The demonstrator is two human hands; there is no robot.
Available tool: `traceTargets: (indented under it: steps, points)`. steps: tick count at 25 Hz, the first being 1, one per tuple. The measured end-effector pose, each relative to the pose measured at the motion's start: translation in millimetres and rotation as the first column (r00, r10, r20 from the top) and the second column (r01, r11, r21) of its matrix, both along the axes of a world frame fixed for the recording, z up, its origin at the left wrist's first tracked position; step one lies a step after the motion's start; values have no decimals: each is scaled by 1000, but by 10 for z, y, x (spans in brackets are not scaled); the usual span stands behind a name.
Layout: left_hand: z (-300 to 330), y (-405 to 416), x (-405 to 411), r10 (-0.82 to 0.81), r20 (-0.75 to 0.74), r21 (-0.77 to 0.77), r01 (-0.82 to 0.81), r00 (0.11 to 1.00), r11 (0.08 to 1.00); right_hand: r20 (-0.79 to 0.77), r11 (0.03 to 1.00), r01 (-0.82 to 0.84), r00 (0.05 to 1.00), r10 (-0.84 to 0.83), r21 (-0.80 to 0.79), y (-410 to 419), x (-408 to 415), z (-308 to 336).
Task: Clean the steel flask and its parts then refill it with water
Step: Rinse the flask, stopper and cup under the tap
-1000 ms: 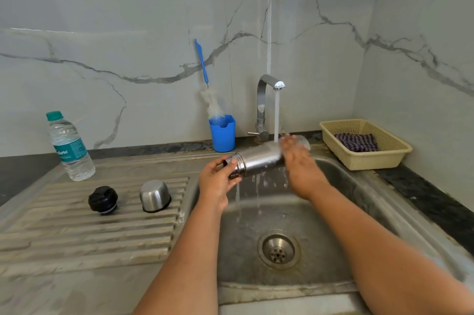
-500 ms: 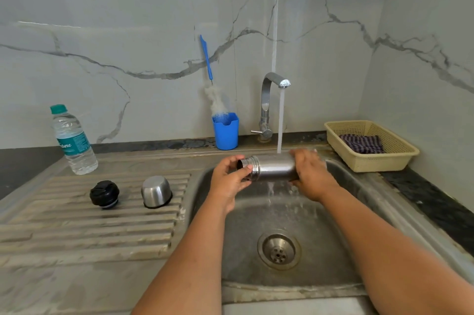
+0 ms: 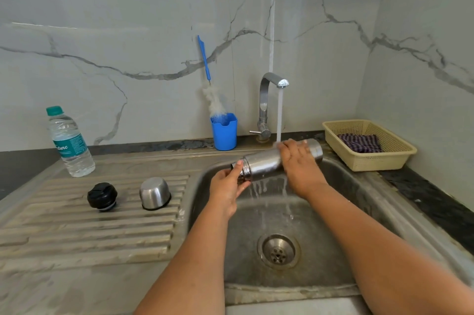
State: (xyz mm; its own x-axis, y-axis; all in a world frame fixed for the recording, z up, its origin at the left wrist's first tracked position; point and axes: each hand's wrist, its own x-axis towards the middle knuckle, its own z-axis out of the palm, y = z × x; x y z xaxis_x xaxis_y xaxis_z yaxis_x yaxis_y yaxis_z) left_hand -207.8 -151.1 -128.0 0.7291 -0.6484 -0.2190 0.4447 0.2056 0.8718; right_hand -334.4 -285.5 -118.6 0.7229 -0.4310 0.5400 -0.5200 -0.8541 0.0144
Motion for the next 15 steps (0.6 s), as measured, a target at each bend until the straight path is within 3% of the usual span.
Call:
traceTargets:
  steps: [3,4,6,8,12,15]
  points:
    - [25,-21,-72,34,128,-42,-29,991,999,-21,981,-192,981,193,37,189,206,-41]
    - [33,-15,-72,37,156,-54,-29,987,998,-25,978,-185,982,188,92,114,171,-32]
    - [20,-2,-51,31,204,-83,-14,978,996,-19,957,-22,999,29,288,-129,-57,-2]
    - [6,6,-63,2,255,-74,17,967,997,-41,921,111,994,-104,375,-202,-199,-6]
    - [25,13,-133,-7,327,-71,32,945,997,8,921,-149,988,157,360,92,99,0]
    - [36,57,-109,-21,330,-95,55,944,994,-9,921,-25,999,32,389,-144,-78,8]
